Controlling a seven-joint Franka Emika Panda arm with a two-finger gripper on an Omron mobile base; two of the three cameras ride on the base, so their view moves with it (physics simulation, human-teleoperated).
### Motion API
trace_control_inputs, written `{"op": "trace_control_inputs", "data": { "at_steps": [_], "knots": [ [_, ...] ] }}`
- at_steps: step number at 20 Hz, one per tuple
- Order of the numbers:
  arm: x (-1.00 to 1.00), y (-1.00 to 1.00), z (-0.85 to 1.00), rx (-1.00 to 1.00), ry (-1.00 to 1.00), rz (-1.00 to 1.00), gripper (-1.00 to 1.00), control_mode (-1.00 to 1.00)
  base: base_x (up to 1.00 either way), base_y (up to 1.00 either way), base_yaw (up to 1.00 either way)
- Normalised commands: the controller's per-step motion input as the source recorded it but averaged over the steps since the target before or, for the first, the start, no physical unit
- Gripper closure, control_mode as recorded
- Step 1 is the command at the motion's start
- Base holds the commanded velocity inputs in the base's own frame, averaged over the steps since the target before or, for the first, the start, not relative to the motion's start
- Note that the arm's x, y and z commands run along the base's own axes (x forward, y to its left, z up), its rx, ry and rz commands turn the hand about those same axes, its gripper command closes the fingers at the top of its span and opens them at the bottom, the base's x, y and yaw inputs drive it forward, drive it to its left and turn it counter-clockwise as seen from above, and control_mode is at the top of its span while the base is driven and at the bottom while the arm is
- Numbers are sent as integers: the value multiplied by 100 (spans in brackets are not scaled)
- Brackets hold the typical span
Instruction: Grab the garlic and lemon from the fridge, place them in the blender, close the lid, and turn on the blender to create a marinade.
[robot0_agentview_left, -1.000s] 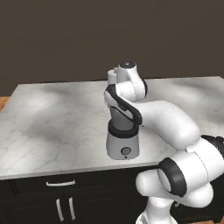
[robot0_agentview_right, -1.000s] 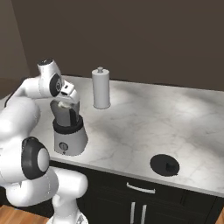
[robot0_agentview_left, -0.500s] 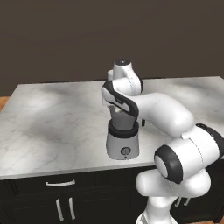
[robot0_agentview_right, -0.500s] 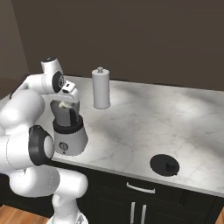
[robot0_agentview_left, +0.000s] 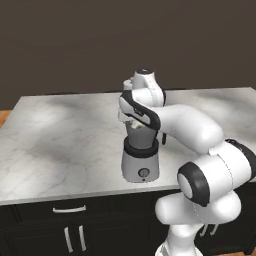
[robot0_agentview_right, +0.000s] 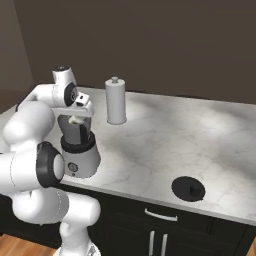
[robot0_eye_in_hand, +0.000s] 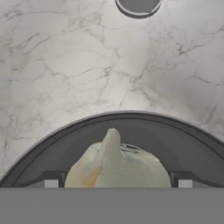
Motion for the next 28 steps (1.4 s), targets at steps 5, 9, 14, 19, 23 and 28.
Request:
{"op": "trace_control_inputs", "data": {
  "at_steps": [5,9,14,19,23,28],
  "knots": [
    [-36,-3,-59,0,0,16,100,-100,0,0,0],
    [-45,-1,-60,0,0,13,100,-100,0,0,0],
    [-47,-12,-41,0,-1,11,100,-100,0,0,0],
    [-35,-13,-45,0,1,7,100,-100,0,0,0],
    [0,0,-47,0,11,1,-100,-100,0,0,0],
    [0,0,-26,0,4,0,-100,-100,0,0,0]
  ]
}}
